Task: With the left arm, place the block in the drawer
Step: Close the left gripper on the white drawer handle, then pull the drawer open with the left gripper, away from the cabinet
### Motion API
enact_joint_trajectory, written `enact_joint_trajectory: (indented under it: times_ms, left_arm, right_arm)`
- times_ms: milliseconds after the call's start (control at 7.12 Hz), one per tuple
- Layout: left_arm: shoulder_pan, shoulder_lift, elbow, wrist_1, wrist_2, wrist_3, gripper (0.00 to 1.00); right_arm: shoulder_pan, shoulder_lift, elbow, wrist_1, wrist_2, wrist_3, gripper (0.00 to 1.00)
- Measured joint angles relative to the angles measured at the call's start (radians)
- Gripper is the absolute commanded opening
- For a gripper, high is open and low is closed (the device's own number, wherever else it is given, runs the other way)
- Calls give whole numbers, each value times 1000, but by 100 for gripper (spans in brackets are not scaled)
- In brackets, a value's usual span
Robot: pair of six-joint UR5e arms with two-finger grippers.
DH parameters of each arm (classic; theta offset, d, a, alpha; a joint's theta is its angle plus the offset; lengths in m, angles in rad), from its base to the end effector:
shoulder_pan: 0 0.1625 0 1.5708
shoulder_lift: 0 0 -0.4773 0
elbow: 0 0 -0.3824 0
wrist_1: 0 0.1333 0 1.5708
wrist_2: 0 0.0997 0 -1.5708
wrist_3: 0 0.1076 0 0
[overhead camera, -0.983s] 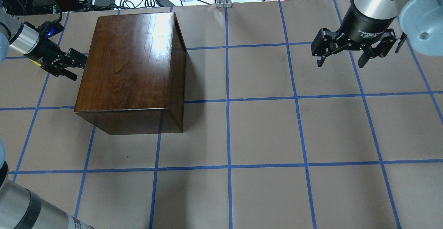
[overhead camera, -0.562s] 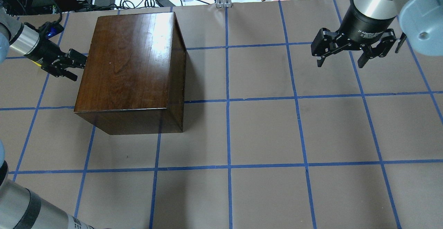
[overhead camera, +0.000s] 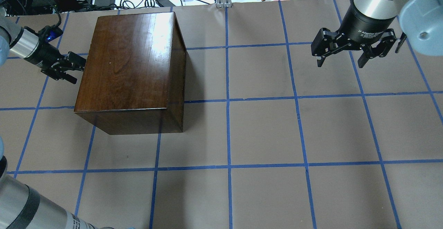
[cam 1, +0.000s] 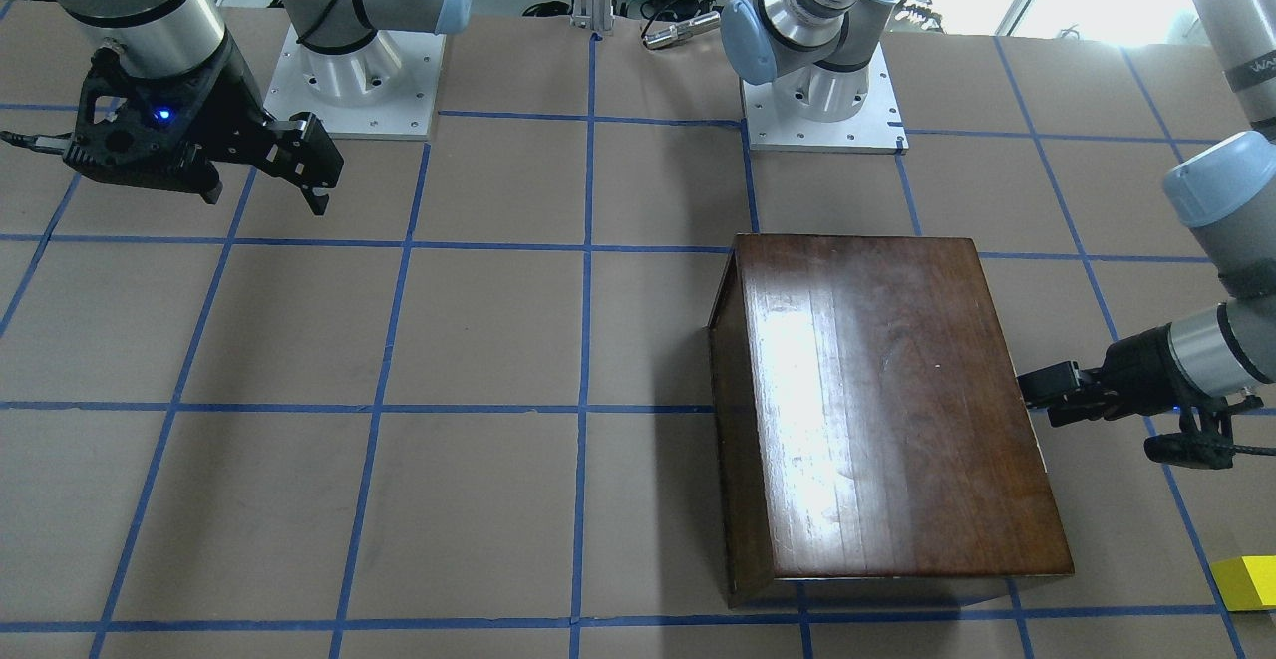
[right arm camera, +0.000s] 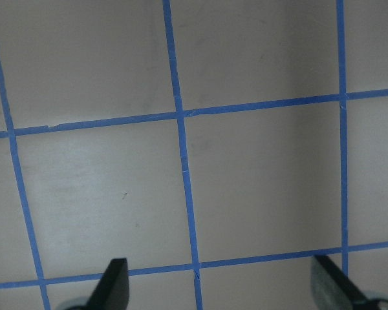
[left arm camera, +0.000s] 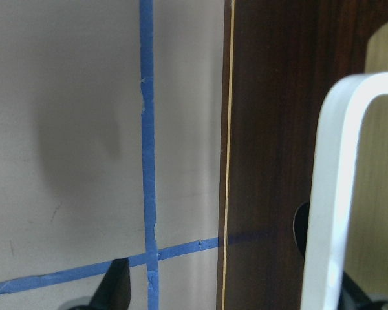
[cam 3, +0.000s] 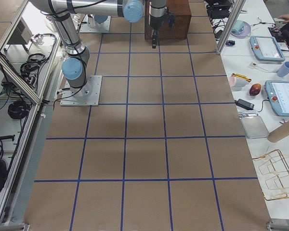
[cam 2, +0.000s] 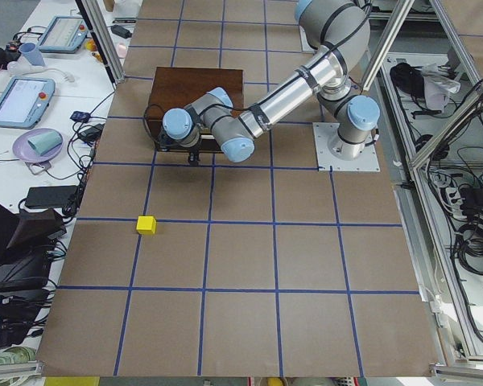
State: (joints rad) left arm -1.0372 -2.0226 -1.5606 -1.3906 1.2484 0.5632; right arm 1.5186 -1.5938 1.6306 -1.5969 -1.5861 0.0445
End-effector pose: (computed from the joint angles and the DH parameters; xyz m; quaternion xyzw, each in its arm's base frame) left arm 0.1733 -0.6224 0.3041 0.0064 -0.9788 -0.0268 0.2029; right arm 0.1070 -0.4759 0.5170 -0.0483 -0.9988 -0.0054 0.0076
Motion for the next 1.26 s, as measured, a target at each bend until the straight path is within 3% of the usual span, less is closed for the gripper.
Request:
enact_joint_trajectory:
  times_ms: [421, 1264]
  left_arm:
    - [1, -5, 6, 2, 2, 0, 86]
    - [40, -18, 34, 38, 8, 20, 86]
  right_arm:
    - [0, 0, 0, 0, 0, 0, 100]
    - [0, 0, 0, 0, 0, 0, 100]
